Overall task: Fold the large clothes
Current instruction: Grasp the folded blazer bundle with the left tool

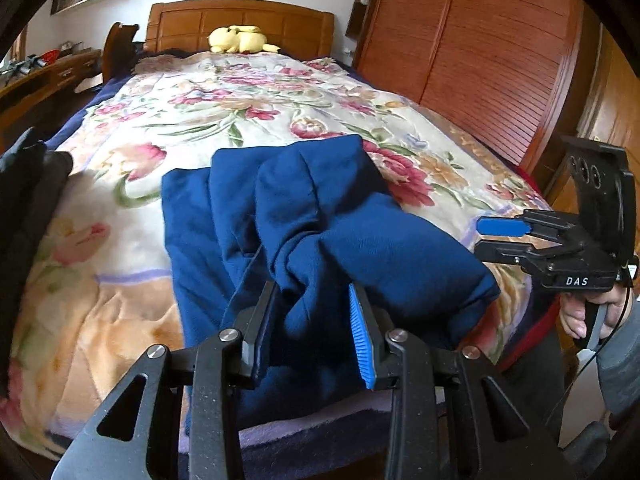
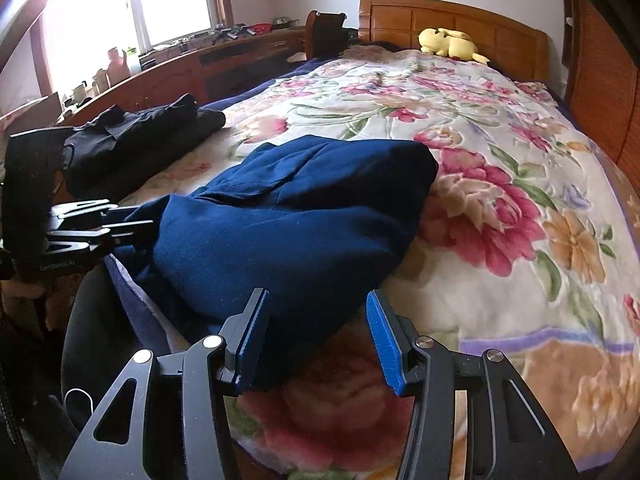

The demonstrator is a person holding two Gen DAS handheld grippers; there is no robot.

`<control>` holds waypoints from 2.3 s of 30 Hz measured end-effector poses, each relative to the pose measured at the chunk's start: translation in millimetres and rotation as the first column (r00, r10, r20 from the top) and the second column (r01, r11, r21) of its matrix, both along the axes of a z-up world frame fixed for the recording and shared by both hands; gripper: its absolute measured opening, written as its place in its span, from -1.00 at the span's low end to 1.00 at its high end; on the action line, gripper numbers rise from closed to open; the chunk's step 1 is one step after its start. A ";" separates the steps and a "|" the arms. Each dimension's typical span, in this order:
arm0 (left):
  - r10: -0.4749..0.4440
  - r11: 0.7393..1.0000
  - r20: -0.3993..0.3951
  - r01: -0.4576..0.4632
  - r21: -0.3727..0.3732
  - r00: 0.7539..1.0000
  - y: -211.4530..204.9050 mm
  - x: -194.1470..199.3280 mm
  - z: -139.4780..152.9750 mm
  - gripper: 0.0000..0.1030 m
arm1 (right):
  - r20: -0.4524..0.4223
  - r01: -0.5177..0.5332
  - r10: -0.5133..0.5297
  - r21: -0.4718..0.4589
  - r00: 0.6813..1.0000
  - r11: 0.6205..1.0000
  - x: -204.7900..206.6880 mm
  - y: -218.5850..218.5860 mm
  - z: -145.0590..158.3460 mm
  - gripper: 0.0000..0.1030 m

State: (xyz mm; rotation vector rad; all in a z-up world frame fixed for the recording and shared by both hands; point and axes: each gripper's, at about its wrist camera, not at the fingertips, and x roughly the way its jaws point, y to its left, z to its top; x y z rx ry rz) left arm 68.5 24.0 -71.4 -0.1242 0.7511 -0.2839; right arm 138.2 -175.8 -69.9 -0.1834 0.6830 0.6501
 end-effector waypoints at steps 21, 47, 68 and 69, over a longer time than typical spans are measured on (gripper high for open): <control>0.122 0.992 0.002 -0.122 0.018 0.993 47.2 -46.6 -3.6 -0.76 | -0.090 -0.178 0.174 -0.041 0.981 0.983 2.4 73.1 -37.0 -0.02; 0.151 0.988 -0.081 -0.150 0.024 0.985 57.9 -76.2 -22.5 -0.29 | -0.014 0.047 -0.050 -0.142 0.999 0.989 196.7 99.0 -24.7 0.33; 0.155 0.987 -0.101 -0.158 -0.021 0.983 52.2 -45.8 -36.2 -0.28 | -0.250 0.037 -0.034 0.005 0.968 0.999 284.5 108.5 -65.9 0.85; 0.156 0.987 -0.101 -0.158 -0.021 0.983 51.8 -45.8 -35.6 -0.28 | -0.256 0.038 -0.034 0.012 0.966 0.999 285.0 107.4 -66.5 0.85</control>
